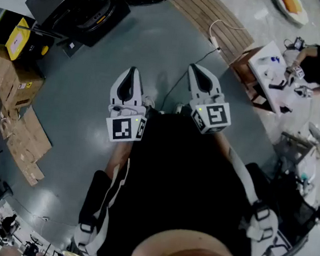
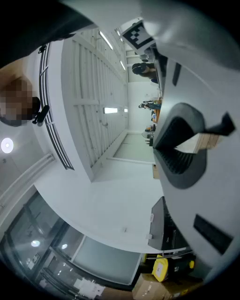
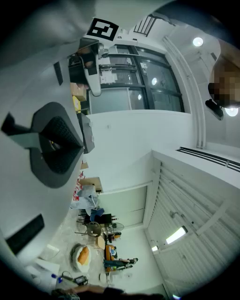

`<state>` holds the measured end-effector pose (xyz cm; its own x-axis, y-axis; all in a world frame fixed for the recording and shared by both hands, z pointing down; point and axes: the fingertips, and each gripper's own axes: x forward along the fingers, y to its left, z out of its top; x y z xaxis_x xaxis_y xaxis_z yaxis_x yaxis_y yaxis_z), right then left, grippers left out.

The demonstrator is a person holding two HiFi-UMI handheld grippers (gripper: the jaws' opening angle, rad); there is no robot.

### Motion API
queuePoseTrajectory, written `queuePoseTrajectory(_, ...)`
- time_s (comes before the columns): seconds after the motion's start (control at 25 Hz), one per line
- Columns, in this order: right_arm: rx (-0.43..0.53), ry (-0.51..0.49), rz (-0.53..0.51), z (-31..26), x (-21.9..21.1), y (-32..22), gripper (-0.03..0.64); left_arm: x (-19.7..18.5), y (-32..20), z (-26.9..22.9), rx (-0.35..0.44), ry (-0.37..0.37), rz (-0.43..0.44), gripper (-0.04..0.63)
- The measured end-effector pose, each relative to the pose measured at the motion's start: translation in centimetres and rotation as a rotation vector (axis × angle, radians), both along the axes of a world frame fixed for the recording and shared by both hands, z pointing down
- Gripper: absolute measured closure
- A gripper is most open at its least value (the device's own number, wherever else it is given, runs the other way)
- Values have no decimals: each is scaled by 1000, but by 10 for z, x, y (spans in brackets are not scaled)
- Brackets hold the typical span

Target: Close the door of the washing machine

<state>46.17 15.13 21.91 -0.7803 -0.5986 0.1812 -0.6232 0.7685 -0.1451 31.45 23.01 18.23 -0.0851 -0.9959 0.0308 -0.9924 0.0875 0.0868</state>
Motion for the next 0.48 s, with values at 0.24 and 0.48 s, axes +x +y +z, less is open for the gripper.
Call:
queuePoseTrajectory(0.24, 25, 0, -24, -5, -6, 4, 612, -1, 1, 0, 7, 10, 3, 591)
queuePoseTrajectory(0.48, 41, -14, -24, -11, -9, 7, 612, -7, 4, 0, 12, 20, -4, 591)
